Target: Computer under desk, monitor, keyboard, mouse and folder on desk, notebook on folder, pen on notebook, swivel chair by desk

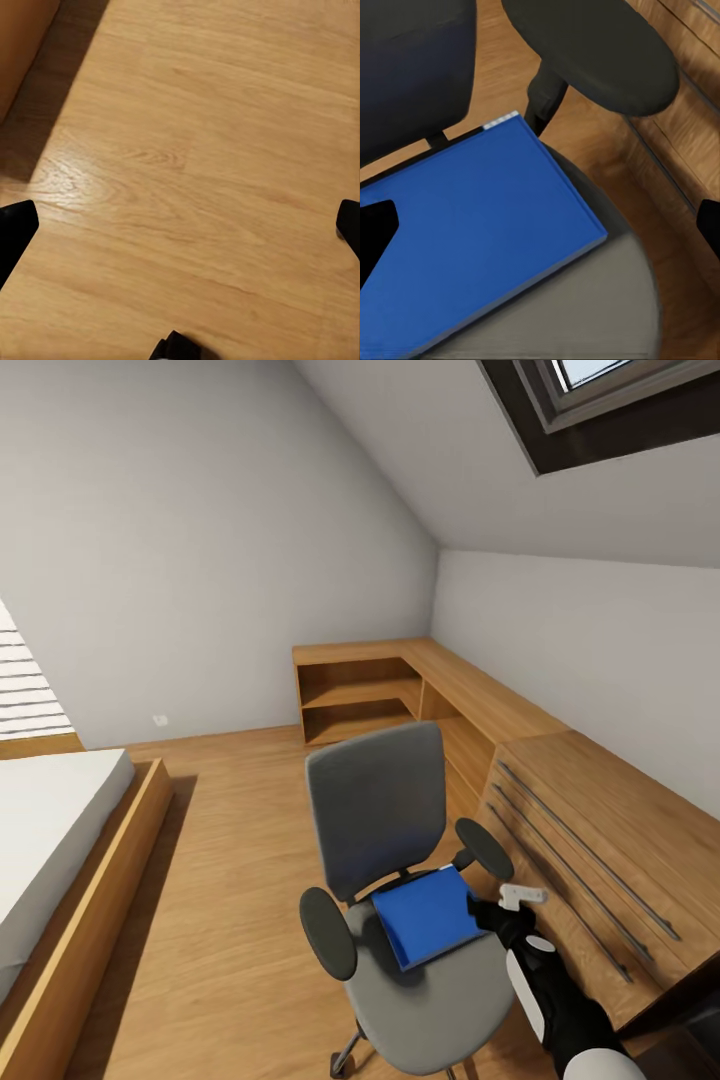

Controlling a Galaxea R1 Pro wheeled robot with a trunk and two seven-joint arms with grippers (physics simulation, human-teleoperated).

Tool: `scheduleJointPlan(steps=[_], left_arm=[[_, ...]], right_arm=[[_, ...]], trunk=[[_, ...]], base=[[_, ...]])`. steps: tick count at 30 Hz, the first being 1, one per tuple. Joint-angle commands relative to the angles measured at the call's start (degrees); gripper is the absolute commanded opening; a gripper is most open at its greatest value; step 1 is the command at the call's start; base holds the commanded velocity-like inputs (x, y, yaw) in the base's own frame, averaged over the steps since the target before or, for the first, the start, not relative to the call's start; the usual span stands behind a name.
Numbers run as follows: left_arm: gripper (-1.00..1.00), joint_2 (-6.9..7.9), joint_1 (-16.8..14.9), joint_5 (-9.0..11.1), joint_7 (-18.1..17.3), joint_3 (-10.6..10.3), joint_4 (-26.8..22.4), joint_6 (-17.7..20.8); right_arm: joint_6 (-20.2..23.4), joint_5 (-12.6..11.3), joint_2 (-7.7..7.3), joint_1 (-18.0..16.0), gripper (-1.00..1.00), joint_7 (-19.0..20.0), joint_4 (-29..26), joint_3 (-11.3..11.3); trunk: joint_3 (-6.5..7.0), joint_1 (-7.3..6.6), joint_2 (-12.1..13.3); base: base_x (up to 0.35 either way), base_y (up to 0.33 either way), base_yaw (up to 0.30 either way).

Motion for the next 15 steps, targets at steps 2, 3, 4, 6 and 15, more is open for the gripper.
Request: scheduleJointPlan(steps=[2,3,4,6,15], left_arm=[[1.00,0.03,-0.03,0.54,-0.09,-0.15,-0.03,-0.16],[1.00,0.02,-0.03,0.58,-0.11,-0.14,-0.07,-0.16],[1.00,0.01,-0.03,0.61,-0.12,-0.16,-0.08,-0.16],[1.00,-0.05,-0.03,0.66,-0.15,-0.19,-0.11,-0.16],[1.00,-0.09,-0.03,0.69,0.13,-0.40,-0.20,0.37]], right_arm=[[0.36,0.19,0.03,-0.08,1.00,-0.09,0.89,-0.12],[0.37,0.27,0.02,-0.14,1.00,-0.10,1.33,-0.12],[0.38,0.35,0.01,-0.21,1.00,-0.10,1.76,-0.13],[0.44,0.68,0.03,-0.76,1.00,-0.11,2.90,-0.13],[0.26,1.36,-0.17,-10.42,1.00,-0.20,11.46,-0.14]], trunk=[[-0.06,0.00,-0.04],[-0.06,0.00,-0.04],[-0.24,0.22,-0.44],[-0.60,0.66,-1.24],[-2.21,2.64,-4.85]], base=[[0.000,0.000,0.000],[0.000,0.000,0.000],[0.000,0.000,0.000],[0.000,0.000,0.000],[0.000,0.000,0.000]])
